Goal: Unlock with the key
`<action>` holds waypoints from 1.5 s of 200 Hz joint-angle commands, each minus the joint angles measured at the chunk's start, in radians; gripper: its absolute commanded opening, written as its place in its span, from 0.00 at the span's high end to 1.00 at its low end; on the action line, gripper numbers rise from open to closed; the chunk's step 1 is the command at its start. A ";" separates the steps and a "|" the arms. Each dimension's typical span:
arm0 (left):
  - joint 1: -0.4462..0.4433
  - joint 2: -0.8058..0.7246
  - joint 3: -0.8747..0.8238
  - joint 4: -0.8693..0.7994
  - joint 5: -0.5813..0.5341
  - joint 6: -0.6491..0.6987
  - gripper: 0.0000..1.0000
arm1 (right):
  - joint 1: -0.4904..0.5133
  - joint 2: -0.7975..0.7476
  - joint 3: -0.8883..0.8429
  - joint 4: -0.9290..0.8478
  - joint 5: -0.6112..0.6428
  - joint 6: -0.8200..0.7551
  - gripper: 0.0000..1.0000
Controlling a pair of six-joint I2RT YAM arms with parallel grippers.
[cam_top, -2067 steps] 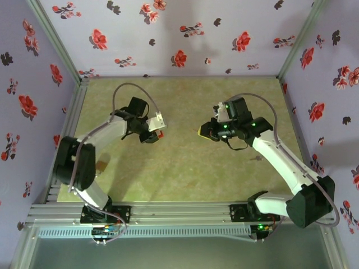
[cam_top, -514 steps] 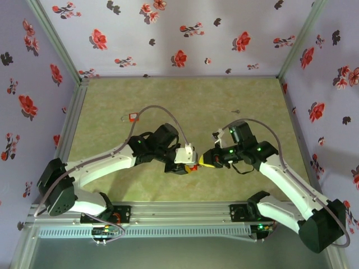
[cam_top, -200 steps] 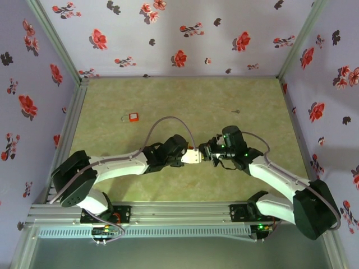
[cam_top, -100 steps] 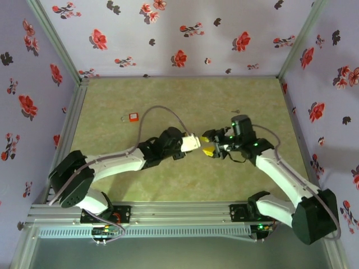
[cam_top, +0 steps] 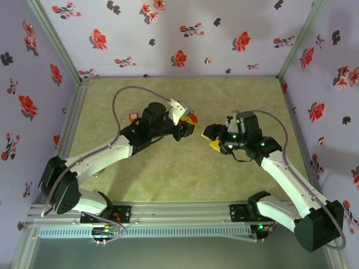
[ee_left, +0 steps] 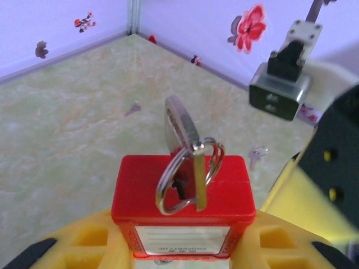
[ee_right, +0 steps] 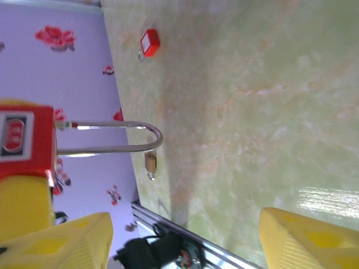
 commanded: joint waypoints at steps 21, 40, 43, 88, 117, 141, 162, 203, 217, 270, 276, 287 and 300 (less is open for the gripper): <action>0.008 0.031 0.076 -0.038 0.081 -0.096 1.00 | 0.051 0.022 -0.002 0.169 0.061 -0.099 0.34; 0.008 0.038 0.085 -0.048 0.094 -0.103 1.00 | 0.075 0.045 0.007 0.180 0.074 -0.130 0.36; 0.008 0.038 0.085 -0.048 0.097 -0.104 1.00 | 0.076 0.047 0.006 0.182 0.075 -0.137 0.37; 0.009 0.054 0.115 -0.080 0.138 -0.137 1.00 | 0.080 0.072 0.016 0.149 0.112 -0.217 0.53; 0.010 0.080 0.165 -0.140 0.168 -0.163 1.00 | 0.080 0.075 0.001 0.175 0.111 -0.257 0.56; 0.014 0.100 0.207 -0.189 0.187 -0.183 1.00 | 0.080 0.072 -0.018 0.186 0.120 -0.291 0.58; 0.014 0.113 0.225 -0.210 0.199 -0.195 1.00 | 0.080 0.068 -0.040 0.225 0.114 -0.292 0.61; 0.020 0.113 0.236 -0.218 0.206 -0.221 1.00 | 0.086 0.055 -0.083 0.277 0.123 -0.284 0.67; 0.023 0.114 0.240 -0.222 0.206 -0.234 1.00 | 0.090 0.035 -0.111 0.324 0.131 -0.265 0.68; 0.024 0.123 0.257 -0.236 0.234 -0.247 1.00 | 0.100 0.019 -0.158 0.400 0.163 -0.236 0.77; 0.026 0.124 0.260 -0.239 0.234 -0.248 1.00 | 0.101 0.021 -0.159 0.405 0.164 -0.232 0.79; 0.028 0.128 0.263 -0.242 0.234 -0.251 1.00 | 0.107 0.021 -0.157 0.404 0.164 -0.233 0.85; 0.033 0.131 0.268 -0.241 0.235 -0.252 1.00 | 0.112 0.021 -0.159 0.387 0.163 -0.238 0.89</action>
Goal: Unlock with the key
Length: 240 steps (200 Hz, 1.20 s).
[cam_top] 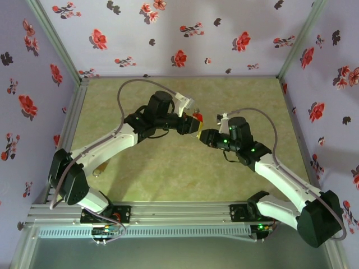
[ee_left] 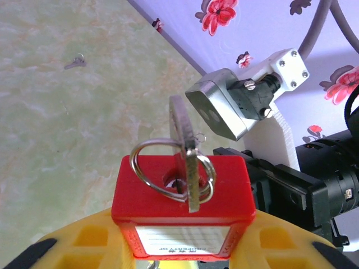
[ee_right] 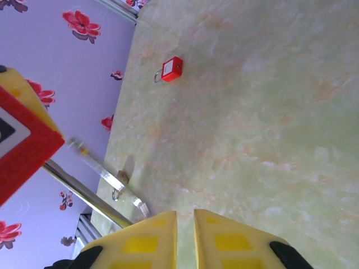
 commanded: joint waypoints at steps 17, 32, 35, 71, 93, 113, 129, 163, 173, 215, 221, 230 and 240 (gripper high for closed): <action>0.020 0.014 0.052 0.015 0.035 -0.020 1.00 | 0.016 -0.015 -0.026 0.011 0.018 0.008 0.90; 0.025 0.014 0.062 0.001 0.035 -0.002 1.00 | 0.016 -0.023 -0.036 0.000 0.026 0.019 0.86; 0.027 0.015 0.065 -0.006 0.035 0.005 1.00 | 0.016 -0.026 -0.037 -0.006 0.032 0.021 0.84; 0.033 0.018 0.066 -0.142 -0.047 0.145 1.00 | 0.013 -0.071 -0.035 -0.143 0.155 0.020 0.71; 0.045 0.047 0.076 -0.259 -0.128 0.271 1.00 | 0.007 -0.107 -0.039 -0.220 0.220 0.025 0.61; 0.048 0.098 0.106 -0.356 -0.202 0.405 1.00 | -0.003 -0.143 -0.039 -0.271 0.252 0.032 0.55; 0.048 0.150 0.132 -0.403 -0.255 0.494 1.00 | -0.016 -0.172 -0.035 -0.302 0.262 0.041 0.53; 0.036 0.253 0.147 -0.410 -0.328 0.637 1.00 | -0.057 -0.228 -0.026 -0.353 0.254 0.057 0.52; 0.027 0.279 0.144 -0.403 -0.339 0.667 1.00 | -0.074 -0.245 -0.023 -0.372 0.248 0.059 0.52; -0.063 0.332 0.094 -0.370 -0.404 0.743 1.00 | -0.166 -0.291 -0.006 -0.453 0.202 0.037 0.52; -0.079 0.332 0.082 -0.360 -0.411 0.745 1.00 | -0.173 -0.297 -0.004 -0.462 0.199 0.034 0.52; -0.102 0.333 0.067 -0.351 -0.417 0.742 1.00 | -0.186 -0.302 -0.003 -0.470 0.195 0.030 0.52; -0.124 0.336 0.050 -0.340 -0.423 0.733 1.00 | -0.195 -0.305 -0.004 -0.473 0.189 0.030 0.52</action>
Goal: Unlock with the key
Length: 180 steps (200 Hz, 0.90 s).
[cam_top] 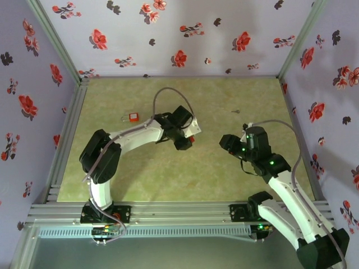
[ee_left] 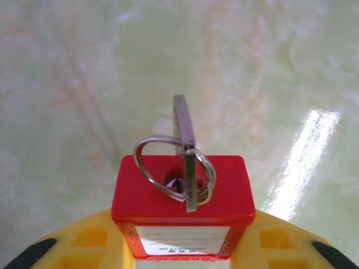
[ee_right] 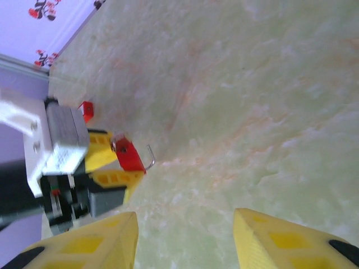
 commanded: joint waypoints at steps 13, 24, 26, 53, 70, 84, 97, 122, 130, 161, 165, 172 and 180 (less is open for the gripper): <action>-0.082 0.004 -0.062 0.048 -0.045 0.038 1.00 | -0.030 -0.015 0.023 -0.043 -0.028 -0.012 0.52; -0.105 0.006 -0.079 0.055 -0.049 0.030 1.00 | -0.031 -0.011 0.021 -0.037 -0.032 -0.009 0.51; -0.108 0.006 -0.081 0.056 -0.048 0.029 1.00 | -0.031 -0.010 0.021 -0.035 -0.032 -0.009 0.51; -0.141 -0.007 -0.104 0.055 -0.050 0.025 1.00 | -0.035 0.017 0.026 -0.017 -0.046 -0.004 0.51; -0.153 -0.020 -0.115 0.043 -0.049 0.032 0.94 | -0.036 0.032 0.032 -0.018 -0.050 -0.006 0.51; -0.165 -0.029 -0.121 0.024 -0.049 0.044 0.74 | -0.038 0.039 0.032 -0.023 -0.050 -0.007 0.49; -0.177 -0.039 -0.129 0.010 -0.047 0.057 0.63 | -0.039 0.047 0.032 -0.029 -0.051 -0.007 0.47; -0.186 -0.072 -0.161 0.012 -0.047 0.048 0.48 | -0.044 0.062 0.039 -0.050 -0.056 -0.020 0.42; -0.186 -0.084 -0.168 0.013 -0.048 0.047 0.44 | -0.048 0.072 0.045 -0.062 -0.061 -0.029 0.40; -0.186 -0.140 -0.184 0.013 -0.049 0.032 0.33 | -0.055 0.109 0.074 -0.101 -0.088 -0.078 0.35; -0.185 -0.148 -0.182 0.013 -0.054 0.024 0.32 | -0.055 0.118 0.079 -0.104 -0.092 -0.084 0.34; -0.182 -0.165 -0.179 0.006 -0.060 0.006 0.32 | -0.055 0.132 0.090 -0.111 -0.104 -0.100 0.34; -0.173 -0.198 -0.177 0.005 -0.061 -0.029 0.32 | -0.056 0.150 0.105 -0.117 -0.122 -0.125 0.33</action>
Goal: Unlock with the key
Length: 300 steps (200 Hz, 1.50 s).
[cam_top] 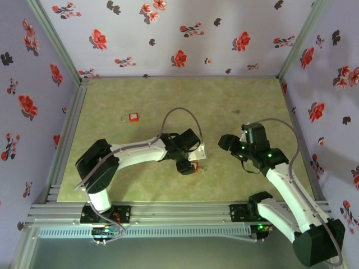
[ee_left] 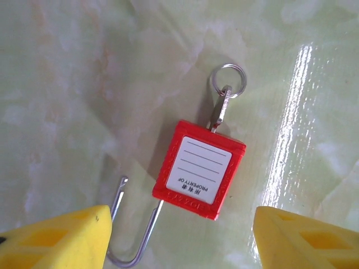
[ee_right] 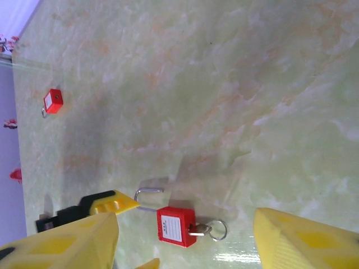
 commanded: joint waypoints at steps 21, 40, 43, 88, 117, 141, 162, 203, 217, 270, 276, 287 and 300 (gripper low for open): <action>0.074 -0.237 -0.051 0.038 0.004 -0.225 0.29 | -0.006 0.098 0.095 -0.087 -0.099 -0.183 0.31; 0.168 -0.408 -0.139 0.112 0.021 -0.410 0.14 | 0.028 0.164 0.120 -0.128 -0.139 -0.296 0.29; 0.187 -0.435 -0.150 0.122 0.027 -0.438 0.12 | 0.045 0.174 0.124 -0.131 -0.138 -0.316 0.28; 0.400 -0.688 -0.196 0.152 0.065 -0.716 0.01 | 0.359 0.373 0.200 -0.163 -0.039 -0.671 0.26; 0.405 -0.748 -0.160 0.119 0.030 -0.707 0.00 | 0.480 0.559 0.297 -0.224 0.039 -0.843 0.26; 0.407 -0.781 -0.135 0.076 -0.008 -0.695 0.00 | 0.525 0.700 0.386 -0.288 0.080 -0.924 0.27; 0.408 -0.800 -0.122 0.049 -0.019 -0.690 0.00 | 0.547 0.773 0.419 -0.284 0.101 -0.957 0.27; 0.407 -0.816 -0.111 -0.002 -0.050 -0.676 0.00 | 0.578 0.861 0.454 -0.299 0.152 -0.988 0.28; 0.408 -0.822 -0.112 -0.009 -0.053 -0.672 0.00 | 0.589 0.887 0.465 -0.298 0.184 -0.983 0.28; 0.408 -0.824 -0.110 -0.029 -0.069 -0.652 0.00 | 0.600 0.927 0.478 -0.279 0.268 -0.960 0.30; 0.408 -0.825 -0.110 -0.031 -0.070 -0.650 0.00 | 0.601 0.931 0.478 -0.281 0.275 -0.958 0.31; 0.410 -0.825 -0.111 -0.031 -0.071 -0.648 0.00 | 0.600 0.934 0.478 -0.279 0.282 -0.954 0.32; 0.409 -0.824 -0.113 -0.028 -0.071 -0.645 0.00 | 0.600 0.936 0.476 -0.271 0.288 -0.943 0.34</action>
